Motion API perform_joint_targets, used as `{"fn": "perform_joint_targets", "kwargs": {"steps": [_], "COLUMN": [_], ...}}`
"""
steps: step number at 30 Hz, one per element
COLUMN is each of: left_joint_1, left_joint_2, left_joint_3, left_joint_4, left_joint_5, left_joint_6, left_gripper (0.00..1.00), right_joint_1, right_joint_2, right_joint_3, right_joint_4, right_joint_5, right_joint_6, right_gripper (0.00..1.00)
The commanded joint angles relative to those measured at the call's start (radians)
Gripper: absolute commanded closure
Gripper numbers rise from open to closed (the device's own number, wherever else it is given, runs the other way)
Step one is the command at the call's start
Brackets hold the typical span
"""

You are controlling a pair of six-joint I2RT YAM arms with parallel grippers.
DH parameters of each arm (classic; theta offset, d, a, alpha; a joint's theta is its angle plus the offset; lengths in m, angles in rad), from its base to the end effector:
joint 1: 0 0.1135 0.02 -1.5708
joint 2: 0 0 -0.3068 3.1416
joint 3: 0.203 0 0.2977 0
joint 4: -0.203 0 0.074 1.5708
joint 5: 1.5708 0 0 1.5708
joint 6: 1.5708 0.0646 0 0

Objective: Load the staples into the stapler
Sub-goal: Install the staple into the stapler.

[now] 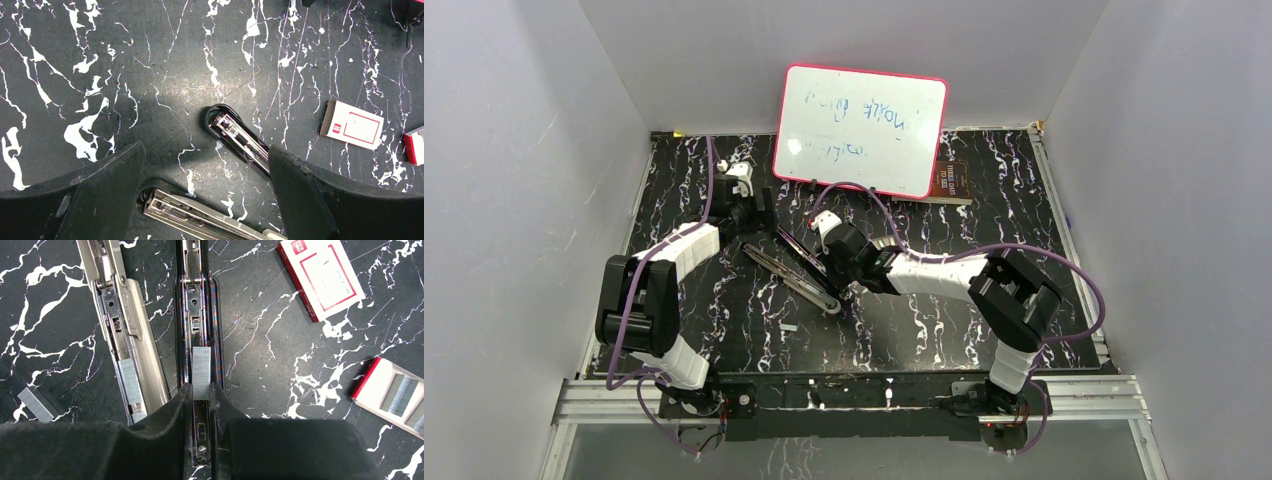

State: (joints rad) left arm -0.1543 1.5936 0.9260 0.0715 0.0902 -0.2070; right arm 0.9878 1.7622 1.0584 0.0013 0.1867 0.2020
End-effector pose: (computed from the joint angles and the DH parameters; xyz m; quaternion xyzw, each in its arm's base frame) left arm 0.4019 -0.0684 0.2092 -0.0021 0.8829 -0.1232 0.4530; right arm 0.2547 0.3644 0.1829 -0.3096 0.8495 0.1647 0.3943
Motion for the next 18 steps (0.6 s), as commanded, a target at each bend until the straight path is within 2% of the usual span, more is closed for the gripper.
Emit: {"fn": "perform_joint_targets", "kwargs": {"steps": [1,8,18], "left_joint_1": [0.006,0.006,0.006], "left_joint_2": [-0.026,-0.025,-0.027], "left_joint_3": [-0.003,-0.002,-0.003], "left_joint_4": [0.005,0.005,0.005], "left_joint_5": [0.009,0.009,0.011], "left_joint_6": [-0.003,-0.002,-0.002], "left_gripper": [0.08,0.08,0.08], "right_joint_1": [-0.008,-0.008,-0.008], "right_joint_2": [0.009,0.02,0.023], "right_joint_3": [0.009,0.028,0.029], "right_joint_4": [-0.095,-0.119,-0.124], "right_joint_5": [0.015,-0.017,-0.034], "right_joint_6": [-0.043,-0.053,-0.051], "right_gripper": [1.0,0.99,0.87]}}
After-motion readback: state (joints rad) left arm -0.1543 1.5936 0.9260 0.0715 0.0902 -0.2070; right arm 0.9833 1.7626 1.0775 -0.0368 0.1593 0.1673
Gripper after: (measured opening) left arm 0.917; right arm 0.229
